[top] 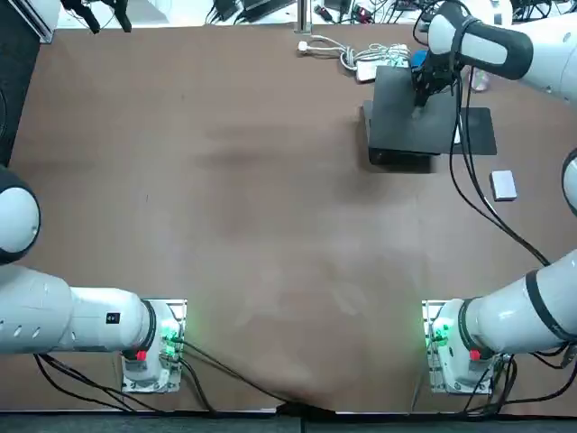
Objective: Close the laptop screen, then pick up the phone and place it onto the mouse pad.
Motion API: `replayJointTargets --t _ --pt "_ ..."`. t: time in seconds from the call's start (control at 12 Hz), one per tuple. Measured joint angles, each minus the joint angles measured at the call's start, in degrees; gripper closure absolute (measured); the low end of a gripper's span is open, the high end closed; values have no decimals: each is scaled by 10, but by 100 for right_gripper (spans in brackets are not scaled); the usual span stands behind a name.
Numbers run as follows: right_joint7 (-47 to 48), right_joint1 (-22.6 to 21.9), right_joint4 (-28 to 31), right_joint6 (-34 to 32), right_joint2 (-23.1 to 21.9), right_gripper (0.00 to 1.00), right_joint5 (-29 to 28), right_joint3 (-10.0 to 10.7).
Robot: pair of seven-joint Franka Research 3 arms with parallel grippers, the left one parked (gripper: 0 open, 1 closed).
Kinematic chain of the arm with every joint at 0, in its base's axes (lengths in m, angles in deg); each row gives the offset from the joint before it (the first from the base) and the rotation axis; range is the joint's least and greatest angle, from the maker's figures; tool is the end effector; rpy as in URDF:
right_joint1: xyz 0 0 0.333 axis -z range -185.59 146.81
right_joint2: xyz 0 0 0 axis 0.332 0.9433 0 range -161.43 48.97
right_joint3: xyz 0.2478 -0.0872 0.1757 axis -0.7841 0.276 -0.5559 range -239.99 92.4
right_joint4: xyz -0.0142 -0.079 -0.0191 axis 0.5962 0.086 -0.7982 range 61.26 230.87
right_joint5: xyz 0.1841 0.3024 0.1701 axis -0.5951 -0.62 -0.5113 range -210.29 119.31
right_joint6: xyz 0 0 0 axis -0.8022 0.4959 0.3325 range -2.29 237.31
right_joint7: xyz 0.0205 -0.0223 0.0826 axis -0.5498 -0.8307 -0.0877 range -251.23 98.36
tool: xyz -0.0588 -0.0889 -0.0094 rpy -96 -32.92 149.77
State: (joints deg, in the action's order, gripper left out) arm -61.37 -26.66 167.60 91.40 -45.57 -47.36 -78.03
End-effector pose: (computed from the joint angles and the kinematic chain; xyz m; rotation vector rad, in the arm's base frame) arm 0.5717 0.1169 0.3703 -3.1145 0.1243 0.1414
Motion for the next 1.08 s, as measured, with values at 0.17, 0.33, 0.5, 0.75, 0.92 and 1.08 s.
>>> replayJointTargets --t 0.17,0.33,0.5,0.75,0.92,1.08 --pt "0 1 0 13 13 97 0 0" --pt "0 2 0 29 27 97 0 2" --pt "0 3 -1 43 43 97 0 4" --pt "0 3 -9 48 67 97 0 6" --pt "0 4 -17 48 90 97 0 8" --pt "0 4 -19 49 102 97 0 9"
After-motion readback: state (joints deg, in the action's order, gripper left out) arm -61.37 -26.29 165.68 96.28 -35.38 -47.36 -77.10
